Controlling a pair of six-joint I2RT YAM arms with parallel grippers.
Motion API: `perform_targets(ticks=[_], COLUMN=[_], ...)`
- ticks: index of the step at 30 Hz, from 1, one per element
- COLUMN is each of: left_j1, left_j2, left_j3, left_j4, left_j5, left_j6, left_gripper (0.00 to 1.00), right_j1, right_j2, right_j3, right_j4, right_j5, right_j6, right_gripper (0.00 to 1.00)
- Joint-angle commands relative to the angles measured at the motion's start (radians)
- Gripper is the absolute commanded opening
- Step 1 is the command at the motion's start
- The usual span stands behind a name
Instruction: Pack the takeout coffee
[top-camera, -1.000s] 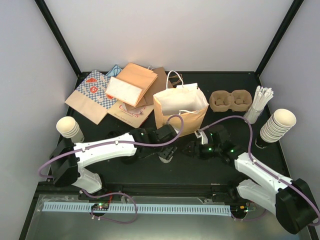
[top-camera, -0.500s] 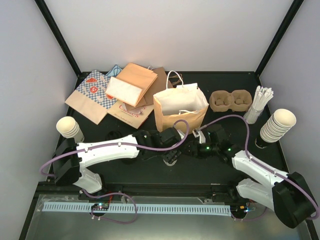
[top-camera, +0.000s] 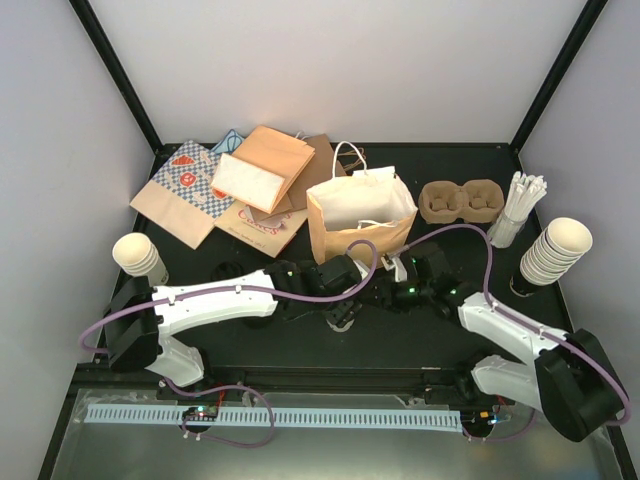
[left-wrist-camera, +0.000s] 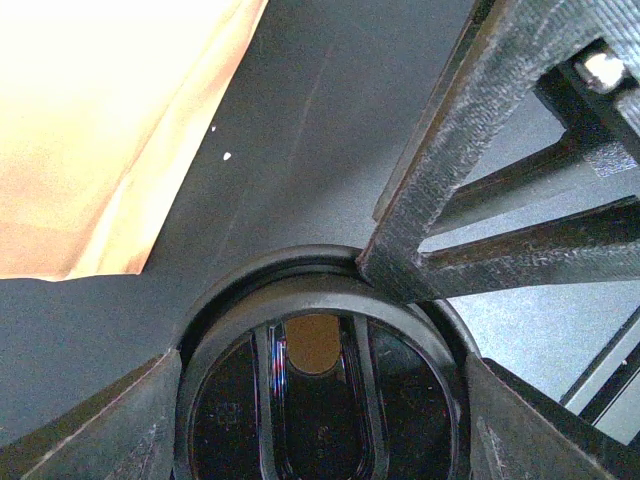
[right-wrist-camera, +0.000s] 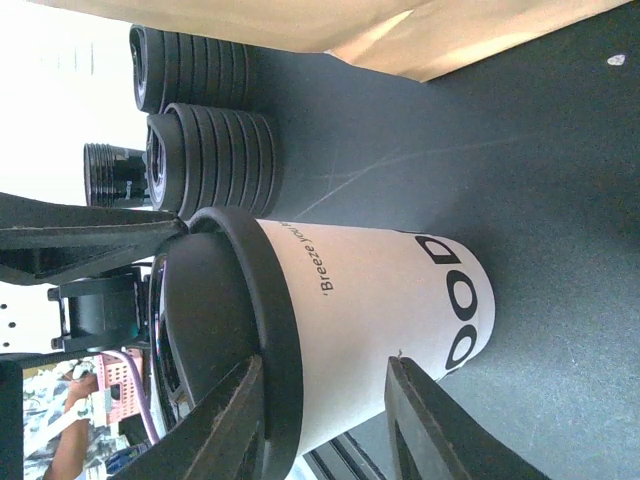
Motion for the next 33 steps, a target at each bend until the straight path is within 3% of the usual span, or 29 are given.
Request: perform_targets(ticks=[1,14,33], left_j1=[-0.036,-0.050,-0.060], left_j2=[0.070,0.088,0.105], left_j3=[-0.078,-0.075,-0.063], left_j4=[-0.080,-0.078,-0.054], left_j5=[0.202,0.196,0.177], left_j6=[-0.011,-0.014,-0.024], left_gripper=[0.61,0.60,0.58], right_j1=[0.006,0.006,0.026], right_j2=[0.053,0.106,0.191], right_j3=[0.004,0.013,0.011], right_j4=[0.046,0.108,0.180], right_j5=[0.080,0.117,0.104], right_j6=[0.016,0.036,0.029], right_gripper=[0.36,0.30,0.30])
